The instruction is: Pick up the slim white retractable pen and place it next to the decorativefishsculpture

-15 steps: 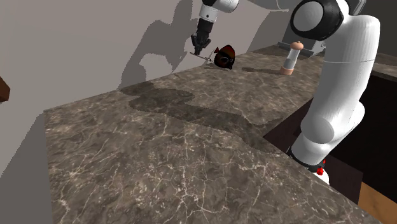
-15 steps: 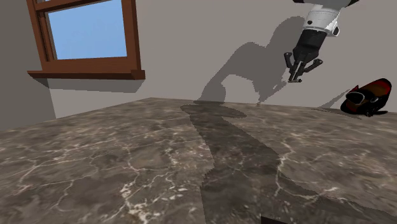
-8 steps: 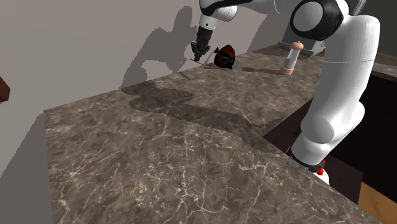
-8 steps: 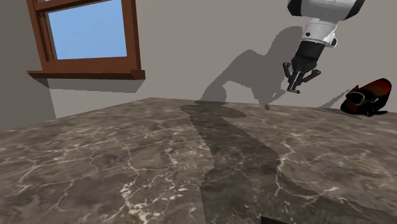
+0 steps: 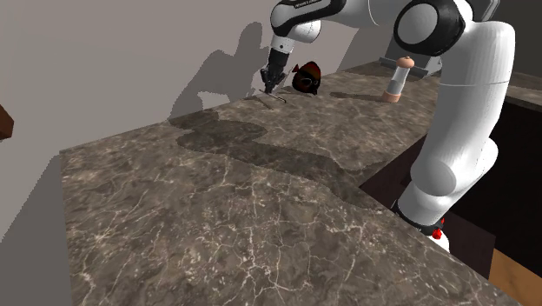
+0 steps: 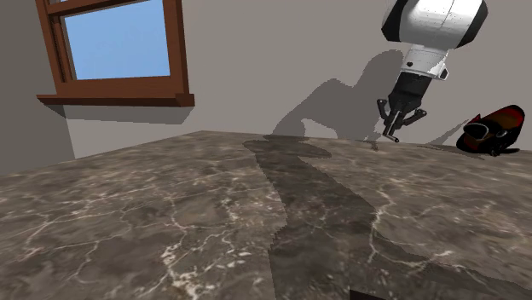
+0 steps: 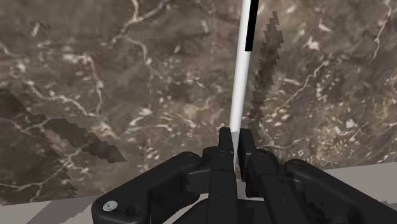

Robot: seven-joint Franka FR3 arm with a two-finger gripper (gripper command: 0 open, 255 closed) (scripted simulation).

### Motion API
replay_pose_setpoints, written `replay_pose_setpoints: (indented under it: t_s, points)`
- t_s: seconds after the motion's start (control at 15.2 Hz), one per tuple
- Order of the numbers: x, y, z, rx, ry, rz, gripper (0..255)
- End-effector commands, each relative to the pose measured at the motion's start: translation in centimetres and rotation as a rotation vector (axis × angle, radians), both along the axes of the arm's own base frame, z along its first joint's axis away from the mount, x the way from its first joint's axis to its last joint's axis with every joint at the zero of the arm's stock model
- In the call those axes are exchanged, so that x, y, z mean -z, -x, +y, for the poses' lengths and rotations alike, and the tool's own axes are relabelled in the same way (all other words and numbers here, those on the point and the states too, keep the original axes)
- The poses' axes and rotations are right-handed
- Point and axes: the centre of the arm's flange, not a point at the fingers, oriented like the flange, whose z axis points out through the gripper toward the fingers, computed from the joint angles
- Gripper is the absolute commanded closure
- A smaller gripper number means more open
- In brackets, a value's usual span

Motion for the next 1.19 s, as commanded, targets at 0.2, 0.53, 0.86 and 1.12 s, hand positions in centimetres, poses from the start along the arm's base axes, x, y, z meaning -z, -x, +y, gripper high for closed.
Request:
replay_pose_setpoints:
  t_s: [0.2,0.53,0.86,1.12]
  points:
    - [1.2,0.0,-0.1,0.0,0.0,-0.001,255]
    - [1.2,0.0,-0.1,0.0,0.0,0.0,255]
    - [1.2,0.0,-0.1,0.0,0.0,0.0,0]
    - [-2.6,0.4,-1.1,0.0,0.0,-0.001,0]
